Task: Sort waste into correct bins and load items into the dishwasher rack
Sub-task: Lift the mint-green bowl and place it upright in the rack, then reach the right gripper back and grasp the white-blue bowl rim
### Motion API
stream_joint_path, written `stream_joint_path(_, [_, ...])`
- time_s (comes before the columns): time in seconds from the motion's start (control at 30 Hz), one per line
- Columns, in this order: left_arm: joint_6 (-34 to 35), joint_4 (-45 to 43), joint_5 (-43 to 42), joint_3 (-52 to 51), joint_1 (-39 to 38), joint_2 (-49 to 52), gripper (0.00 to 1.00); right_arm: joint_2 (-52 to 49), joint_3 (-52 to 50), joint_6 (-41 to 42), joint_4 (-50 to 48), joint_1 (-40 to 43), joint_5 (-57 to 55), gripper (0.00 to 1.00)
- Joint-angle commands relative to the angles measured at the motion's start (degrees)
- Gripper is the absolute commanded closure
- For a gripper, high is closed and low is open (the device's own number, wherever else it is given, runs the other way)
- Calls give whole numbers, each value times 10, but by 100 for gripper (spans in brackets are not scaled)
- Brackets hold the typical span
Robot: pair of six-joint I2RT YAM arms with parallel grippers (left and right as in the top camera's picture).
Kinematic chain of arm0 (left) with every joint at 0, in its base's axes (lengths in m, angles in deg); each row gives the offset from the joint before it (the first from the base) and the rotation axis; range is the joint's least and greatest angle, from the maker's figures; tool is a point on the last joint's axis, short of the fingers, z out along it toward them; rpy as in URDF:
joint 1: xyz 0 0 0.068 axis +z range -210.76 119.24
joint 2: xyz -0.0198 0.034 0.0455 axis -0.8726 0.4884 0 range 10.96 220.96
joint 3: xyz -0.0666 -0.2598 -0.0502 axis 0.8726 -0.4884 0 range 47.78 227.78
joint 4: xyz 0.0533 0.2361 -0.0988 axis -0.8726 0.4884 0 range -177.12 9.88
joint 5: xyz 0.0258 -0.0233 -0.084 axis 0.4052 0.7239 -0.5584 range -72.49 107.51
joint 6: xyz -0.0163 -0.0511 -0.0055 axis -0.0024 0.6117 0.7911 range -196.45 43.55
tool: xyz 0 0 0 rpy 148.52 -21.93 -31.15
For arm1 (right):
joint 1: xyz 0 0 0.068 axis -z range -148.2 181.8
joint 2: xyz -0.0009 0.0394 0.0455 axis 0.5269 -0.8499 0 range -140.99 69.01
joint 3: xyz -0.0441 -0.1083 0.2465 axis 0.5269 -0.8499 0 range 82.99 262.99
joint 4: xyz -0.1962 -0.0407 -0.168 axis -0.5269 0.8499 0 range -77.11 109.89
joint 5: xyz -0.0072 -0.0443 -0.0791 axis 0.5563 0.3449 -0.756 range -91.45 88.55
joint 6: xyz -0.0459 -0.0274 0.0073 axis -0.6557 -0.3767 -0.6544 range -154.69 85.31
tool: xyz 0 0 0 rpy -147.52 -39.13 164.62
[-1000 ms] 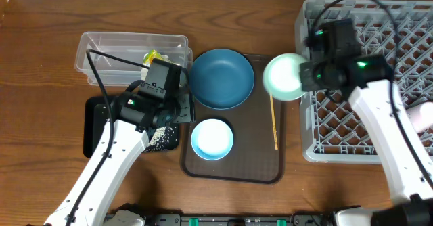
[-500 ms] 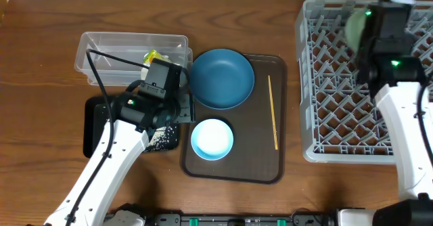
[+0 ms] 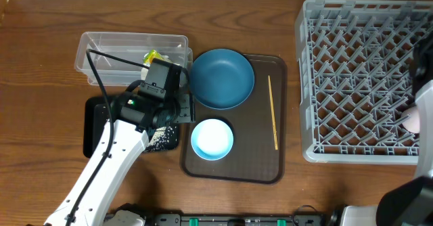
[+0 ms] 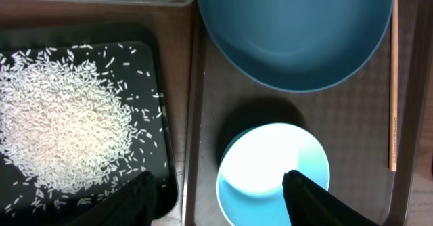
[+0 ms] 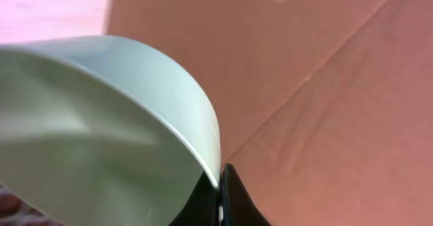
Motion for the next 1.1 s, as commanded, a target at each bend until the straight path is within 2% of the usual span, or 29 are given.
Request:
stream_joint_path(0.0, [-4,2,7,4,-1,-3,37,-33,3,-88,-24,34,-12,99])
stream_joint_path(0.1, [-4,2,7,4,-1,-3,37,-63,4,-122,-35,55,-13,99])
stream_joint_path(0.23, [-2,2,7,4,-1,-3,37,-104,4,-122,-40,76,-20,99])
stream_joint_path(0.43, [-2,2,7,4,-1,-3,37,-171,4,-144,-80,94,-83,99])
stream_joint_path(0.83, [2,2,6,4,-1,-3,37,-236,3,-129,-73,87,-81,99])
stream_joint_path(1.07, [2,1,7,4,-1,-3,37,-240,3,-109,-69,69,-81,99])
